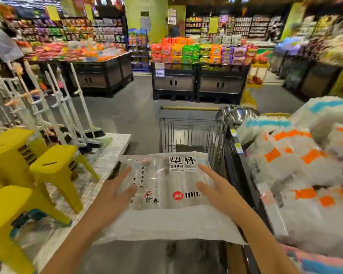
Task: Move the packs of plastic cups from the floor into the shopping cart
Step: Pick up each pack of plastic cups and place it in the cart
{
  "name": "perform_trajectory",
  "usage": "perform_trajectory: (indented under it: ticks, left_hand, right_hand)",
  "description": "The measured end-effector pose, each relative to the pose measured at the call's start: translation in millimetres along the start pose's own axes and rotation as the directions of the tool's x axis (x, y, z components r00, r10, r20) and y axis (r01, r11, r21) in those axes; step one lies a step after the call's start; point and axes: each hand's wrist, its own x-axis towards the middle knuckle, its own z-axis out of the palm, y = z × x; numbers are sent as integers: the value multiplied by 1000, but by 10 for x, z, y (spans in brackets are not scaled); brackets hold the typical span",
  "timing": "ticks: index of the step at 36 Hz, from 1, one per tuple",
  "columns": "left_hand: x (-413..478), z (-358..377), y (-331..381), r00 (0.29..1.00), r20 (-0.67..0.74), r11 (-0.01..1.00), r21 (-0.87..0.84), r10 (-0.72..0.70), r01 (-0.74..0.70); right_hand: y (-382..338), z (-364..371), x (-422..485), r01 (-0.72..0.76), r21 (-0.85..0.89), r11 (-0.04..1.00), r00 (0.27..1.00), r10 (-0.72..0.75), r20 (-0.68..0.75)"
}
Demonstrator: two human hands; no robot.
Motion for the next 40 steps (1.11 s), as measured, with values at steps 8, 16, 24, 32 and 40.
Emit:
perform_trajectory:
  ticks: [8,16,24,32,40]
  left_hand:
    - [1209,58,-322,994,98,998,-46,46,-42]
    - [2055,356,-415,969,242,996,-85,58,-38]
    - [2825,890,-525,956,291,995,-100,43,-15]
    - [3824,1825,-909,954,287,991,-72,-87,112]
    - [4824,2928,-1560,930,280,970,32,-239,240]
  right_hand:
    - [-46,38,805,-81,5,997,992,81,-95]
    - [152,69,1356,-226,-18,974,960,220,-171]
    - [619,-60,2086,-283,14,959,946,281,-160]
    - [1531,-117,3282,-330,97,939,937,339,-90]
    - [2813,166,4427,-355,88,931,932,360,-47]
